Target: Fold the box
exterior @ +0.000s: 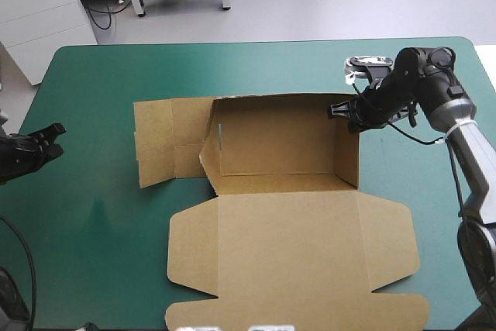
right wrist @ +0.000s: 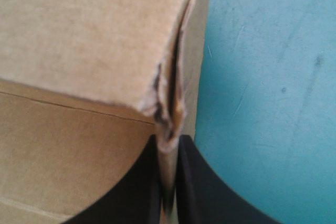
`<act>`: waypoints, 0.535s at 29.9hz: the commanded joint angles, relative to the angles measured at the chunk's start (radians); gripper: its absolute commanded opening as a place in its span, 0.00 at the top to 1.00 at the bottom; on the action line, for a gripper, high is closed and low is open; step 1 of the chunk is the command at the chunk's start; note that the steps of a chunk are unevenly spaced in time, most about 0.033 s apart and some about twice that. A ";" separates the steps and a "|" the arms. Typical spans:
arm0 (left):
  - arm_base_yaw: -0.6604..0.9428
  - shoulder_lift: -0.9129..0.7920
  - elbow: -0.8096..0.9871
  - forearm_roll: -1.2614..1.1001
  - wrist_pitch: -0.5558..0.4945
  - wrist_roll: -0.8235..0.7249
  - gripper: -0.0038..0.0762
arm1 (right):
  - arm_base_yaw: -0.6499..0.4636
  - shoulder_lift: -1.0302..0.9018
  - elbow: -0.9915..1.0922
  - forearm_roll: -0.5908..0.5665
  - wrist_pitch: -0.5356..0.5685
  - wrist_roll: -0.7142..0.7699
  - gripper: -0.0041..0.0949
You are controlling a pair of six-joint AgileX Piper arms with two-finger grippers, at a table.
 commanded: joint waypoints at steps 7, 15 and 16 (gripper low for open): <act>0.000 -0.039 -0.025 -0.052 0.008 0.001 0.99 | -0.003 0.098 -0.084 0.009 -0.031 -0.004 0.98; 0.000 -0.039 -0.025 -0.054 0.005 0.022 0.99 | -0.003 0.186 -0.162 0.011 -0.018 -0.042 0.96; 0.000 -0.039 -0.025 -0.054 0.002 0.022 0.99 | -0.003 0.196 -0.171 0.011 -0.007 -0.047 0.94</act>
